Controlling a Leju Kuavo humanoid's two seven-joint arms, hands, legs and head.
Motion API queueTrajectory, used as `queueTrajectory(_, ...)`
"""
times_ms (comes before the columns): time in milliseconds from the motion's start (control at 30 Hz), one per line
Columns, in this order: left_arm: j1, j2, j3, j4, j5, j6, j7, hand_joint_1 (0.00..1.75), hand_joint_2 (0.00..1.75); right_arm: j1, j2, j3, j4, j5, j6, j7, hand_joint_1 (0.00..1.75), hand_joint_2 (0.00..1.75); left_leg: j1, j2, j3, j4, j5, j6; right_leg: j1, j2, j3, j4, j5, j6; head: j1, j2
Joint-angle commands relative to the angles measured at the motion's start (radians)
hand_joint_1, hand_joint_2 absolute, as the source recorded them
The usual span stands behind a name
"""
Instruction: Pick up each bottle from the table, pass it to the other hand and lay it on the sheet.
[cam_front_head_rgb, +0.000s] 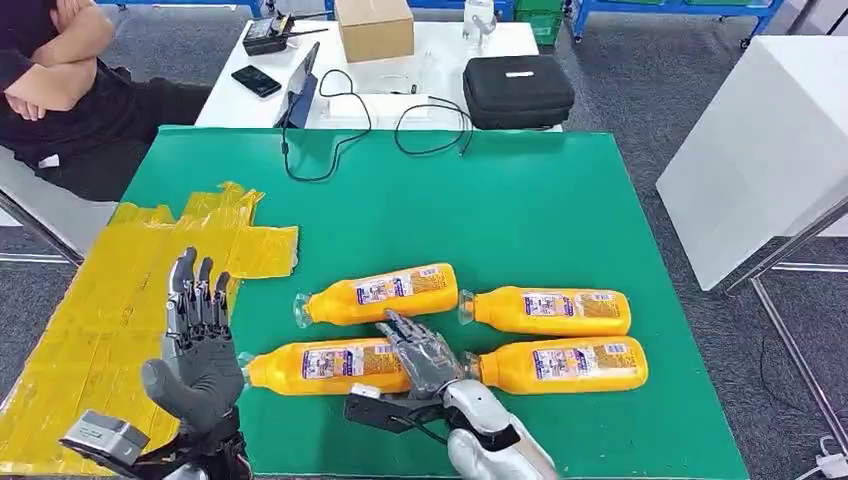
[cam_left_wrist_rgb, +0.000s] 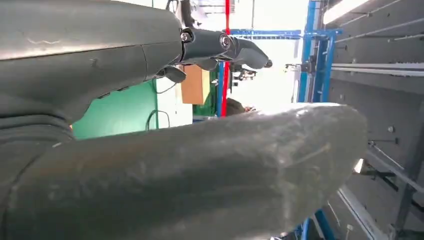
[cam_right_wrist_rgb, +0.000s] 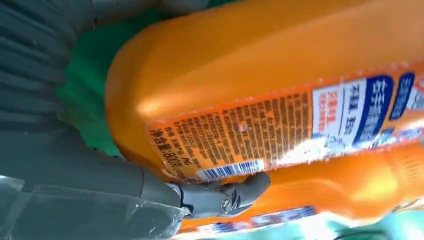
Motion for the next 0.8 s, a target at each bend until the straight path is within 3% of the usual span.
queueTrajectory(33, -0.042, 0.034, 0.01, 0.055, 0.021, -0.006, -0.008, 0.0, 0.0, -0.031, -0.034, 0.087, 0.201, -0.042, 0.062, -0.031, 1.73, 1.75, 0.0, -0.001, 0.007, -0.002, -0.002, -0.004, 0.0, -0.001, 0.006, -0.002, -0.001, -0.001, 0.0, 0.0)
queueTrajectory(433, -0.049, 0.039, -0.005, 0.05, 0.032, 0.001, -0.013, 0.0, 0.0, -0.037, -0.045, 0.11, 0.203, -0.084, 0.072, -0.047, 1.75, 1.75, 0.001, 0.003, 0.016, -0.003, -0.005, -0.004, 0.001, 0.004, 0.016, -0.003, -0.003, -0.003, 0.0, 0.0)
queueTrajectory(467, -0.047, 0.039, -0.004, 0.049, 0.032, 0.002, -0.013, 0.0, 0.0, -0.035, -0.045, 0.11, 0.201, -0.087, 0.068, -0.044, 1.64, 1.75, 0.001, 0.004, 0.016, -0.002, -0.006, -0.003, 0.001, 0.005, 0.016, -0.002, -0.003, -0.003, 0.0, 0.0)
queueTrajectory(500, -0.043, 0.036, -0.002, 0.043, 0.033, 0.007, -0.014, 0.0, 0.0, -0.026, -0.042, 0.104, 0.185, -0.09, 0.039, -0.033, 0.0, 1.75, 0.001, 0.003, 0.016, -0.003, -0.005, -0.004, 0.001, 0.004, 0.016, -0.003, -0.003, -0.003, 0.0, 0.0)
queueTrajectory(567, -0.031, 0.033, 0.002, 0.029, 0.033, 0.01, -0.014, 0.0, 0.0, -0.011, -0.035, 0.1, 0.157, -0.085, 0.006, -0.013, 0.0, 1.75, 0.001, 0.004, 0.017, -0.002, -0.006, -0.004, 0.001, 0.004, 0.015, -0.003, -0.003, -0.003, 0.0, 0.0)
queueTrajectory(600, -0.025, 0.03, 0.005, 0.022, 0.032, 0.013, -0.014, 0.0, 0.0, 0.006, -0.037, 0.091, 0.114, -0.089, -0.023, -0.014, 0.0, 0.0, 0.001, 0.005, 0.018, -0.002, -0.007, -0.003, 0.001, 0.006, 0.015, -0.002, -0.004, -0.003, 0.0, 0.0)
queueTrajectory(700, -0.001, 0.02, 0.017, -0.002, 0.024, 0.029, -0.019, 0.0, 0.0, 0.105, -0.05, 0.033, -0.135, -0.125, -0.115, -0.055, 0.0, 0.0, 0.001, 0.003, 0.015, -0.002, -0.007, -0.004, 0.001, 0.003, 0.014, -0.002, -0.004, -0.003, 0.0, 0.0)
queueTrajectory(800, 0.021, 0.014, 0.022, -0.026, 0.019, 0.038, -0.024, 0.0, 0.0, 0.201, -0.071, 0.018, -0.422, -0.125, -0.13, -0.068, 0.0, 0.0, 0.001, 0.004, 0.013, 0.0, -0.008, -0.003, 0.001, 0.005, 0.012, 0.0, -0.005, -0.003, 0.0, 0.0)
